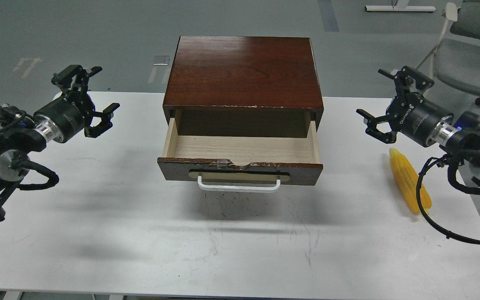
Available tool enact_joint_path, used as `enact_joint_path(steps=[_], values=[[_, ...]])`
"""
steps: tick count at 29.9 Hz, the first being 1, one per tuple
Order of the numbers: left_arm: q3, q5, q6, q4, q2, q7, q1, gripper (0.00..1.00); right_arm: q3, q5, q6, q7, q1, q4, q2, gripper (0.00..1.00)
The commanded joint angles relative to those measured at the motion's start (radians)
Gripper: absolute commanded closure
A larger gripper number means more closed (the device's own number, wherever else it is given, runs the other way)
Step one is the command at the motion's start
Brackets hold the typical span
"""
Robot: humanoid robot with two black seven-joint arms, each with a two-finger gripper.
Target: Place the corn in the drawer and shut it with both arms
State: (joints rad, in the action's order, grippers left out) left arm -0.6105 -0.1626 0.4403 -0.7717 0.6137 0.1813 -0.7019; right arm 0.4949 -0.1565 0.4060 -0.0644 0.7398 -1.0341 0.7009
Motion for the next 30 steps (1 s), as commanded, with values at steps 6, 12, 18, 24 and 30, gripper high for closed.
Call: enact_joint_path(steps=[6,12,18,24,30], values=[[0.0,0.008,0.003,-0.003,0.001,-0.002,0.004,0.02,0.001,0.0,-0.001,0.0,0.0,0.002,0.002,0.0],[-0.003,0.017,0.005,-0.005,-0.002,-0.003,0.001,0.02,0.001,0.0,-0.004,0.0,0.007,0.016,0.0,0.0],[-0.003,0.017,0.006,-0.008,-0.012,-0.006,-0.004,0.02,0.001,0.0,-0.019,0.001,0.015,0.017,0.002,0.0],[-0.003,0.017,0.003,-0.008,-0.015,-0.005,-0.005,0.02,0.001,0.0,-0.021,0.001,0.019,0.019,0.0,0.0],[-0.002,0.017,0.003,-0.008,-0.014,-0.003,-0.005,0.02,-0.001,0.002,-0.021,0.001,0.023,0.032,-0.003,0.0]])
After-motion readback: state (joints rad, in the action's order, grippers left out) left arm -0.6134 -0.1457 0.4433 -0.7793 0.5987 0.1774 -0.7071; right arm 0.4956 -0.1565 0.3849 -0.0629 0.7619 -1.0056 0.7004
